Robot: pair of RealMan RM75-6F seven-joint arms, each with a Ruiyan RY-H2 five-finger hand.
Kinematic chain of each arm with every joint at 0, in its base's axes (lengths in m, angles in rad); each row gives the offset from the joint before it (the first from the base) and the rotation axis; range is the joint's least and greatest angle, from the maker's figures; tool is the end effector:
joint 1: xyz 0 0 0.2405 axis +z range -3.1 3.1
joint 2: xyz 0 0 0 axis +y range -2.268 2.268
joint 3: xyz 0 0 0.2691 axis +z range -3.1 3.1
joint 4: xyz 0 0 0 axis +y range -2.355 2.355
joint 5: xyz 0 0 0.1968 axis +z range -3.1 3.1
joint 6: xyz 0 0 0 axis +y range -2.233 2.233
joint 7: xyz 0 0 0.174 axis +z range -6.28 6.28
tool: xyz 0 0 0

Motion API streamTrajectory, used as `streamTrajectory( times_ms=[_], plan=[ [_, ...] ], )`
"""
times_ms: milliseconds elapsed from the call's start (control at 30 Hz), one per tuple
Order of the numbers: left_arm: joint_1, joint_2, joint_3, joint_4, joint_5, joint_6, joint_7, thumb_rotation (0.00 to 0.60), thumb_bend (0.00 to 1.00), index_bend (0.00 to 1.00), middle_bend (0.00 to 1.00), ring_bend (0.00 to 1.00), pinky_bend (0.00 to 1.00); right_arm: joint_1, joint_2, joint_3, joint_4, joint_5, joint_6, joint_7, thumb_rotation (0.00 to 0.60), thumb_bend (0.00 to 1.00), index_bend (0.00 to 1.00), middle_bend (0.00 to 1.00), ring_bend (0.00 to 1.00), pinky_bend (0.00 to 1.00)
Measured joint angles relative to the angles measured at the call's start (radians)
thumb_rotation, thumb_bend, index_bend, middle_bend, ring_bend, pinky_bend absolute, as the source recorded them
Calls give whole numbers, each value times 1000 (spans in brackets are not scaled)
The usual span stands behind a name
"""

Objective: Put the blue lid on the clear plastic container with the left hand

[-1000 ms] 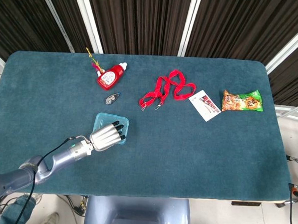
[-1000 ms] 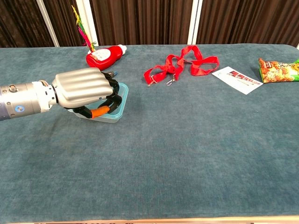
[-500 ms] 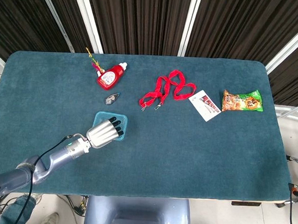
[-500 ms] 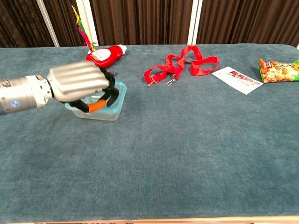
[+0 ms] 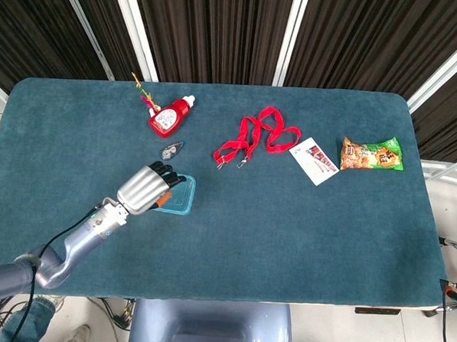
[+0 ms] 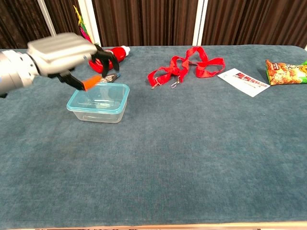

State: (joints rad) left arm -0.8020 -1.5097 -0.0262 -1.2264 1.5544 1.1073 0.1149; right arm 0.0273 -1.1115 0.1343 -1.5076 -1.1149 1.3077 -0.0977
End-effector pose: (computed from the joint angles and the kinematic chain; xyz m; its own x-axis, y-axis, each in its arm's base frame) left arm -0.1468 0.3853 0.0098 0.6181 -0.0280 0.7856 0.5900 -0.6439 -0.4872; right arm -0.4111 -0.1925 0.2070 0.4730 -0.1314 0.8712 -0.7738 0.4109 0.4821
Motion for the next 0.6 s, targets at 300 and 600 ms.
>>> streamTrajectory(
  times_ms=[300,600],
  plan=[
    [196,179,-30,-384,-186,169,249,600,368,133,122,157,250,1,8,-16,-8,-78,9,44,600,308,71,51,42,0],
    [465,330,63,-564,-230,408,288,600,323,101,58,48,127,8,-14,-37,58,-228,54,179,600,308,71,51,42,0]
  ],
)
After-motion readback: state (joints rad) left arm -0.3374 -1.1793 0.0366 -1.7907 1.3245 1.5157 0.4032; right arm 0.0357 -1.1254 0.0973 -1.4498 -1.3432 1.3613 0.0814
